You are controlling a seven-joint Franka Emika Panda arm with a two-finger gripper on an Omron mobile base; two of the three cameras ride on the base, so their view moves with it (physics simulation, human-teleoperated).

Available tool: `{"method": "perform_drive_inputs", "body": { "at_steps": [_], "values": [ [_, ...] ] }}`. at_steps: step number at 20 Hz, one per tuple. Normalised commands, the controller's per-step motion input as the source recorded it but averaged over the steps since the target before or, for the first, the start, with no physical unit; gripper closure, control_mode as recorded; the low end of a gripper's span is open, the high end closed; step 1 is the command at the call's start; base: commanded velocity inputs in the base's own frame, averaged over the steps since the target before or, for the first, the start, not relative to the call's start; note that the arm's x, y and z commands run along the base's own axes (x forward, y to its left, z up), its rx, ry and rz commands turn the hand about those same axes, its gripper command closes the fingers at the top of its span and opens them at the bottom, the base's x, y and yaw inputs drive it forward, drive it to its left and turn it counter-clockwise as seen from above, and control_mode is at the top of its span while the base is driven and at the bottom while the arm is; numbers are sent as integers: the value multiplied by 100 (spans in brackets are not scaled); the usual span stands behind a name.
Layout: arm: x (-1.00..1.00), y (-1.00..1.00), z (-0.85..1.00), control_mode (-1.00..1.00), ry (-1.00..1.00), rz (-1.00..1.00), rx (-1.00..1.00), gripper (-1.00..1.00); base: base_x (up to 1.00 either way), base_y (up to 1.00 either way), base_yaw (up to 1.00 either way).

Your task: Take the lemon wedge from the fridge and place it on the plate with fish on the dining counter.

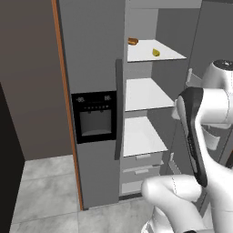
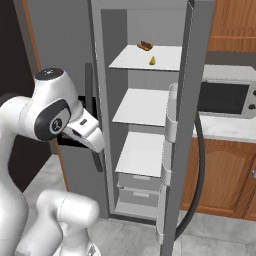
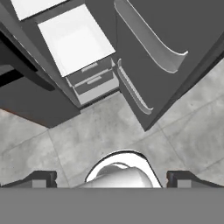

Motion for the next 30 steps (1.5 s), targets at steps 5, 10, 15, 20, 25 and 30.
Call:
{"method": "perform_drive_inputs", "body": {
  "at_steps": [5, 10, 15, 20, 25, 30],
  "values": [
    [0, 1, 0, -100, -16, -1, -1, -100, 0, 0, 0],
    [12, -2, -1, -100, 0, 0, 0, -100, 0, 0, 0],
    [51, -16, -3, -100, 0, 0, 0, -100, 0, 0, 0],
    [40, -33, 0, -100, 0, 0, 0, -100, 0, 0, 0],
    [-12, -6, 8, -100, -18, 0, 0, -100, 0, 0, 0],
    [0, -1, 0, -100, 0, 0, 0, -100, 0, 0, 0]
  ]
}}
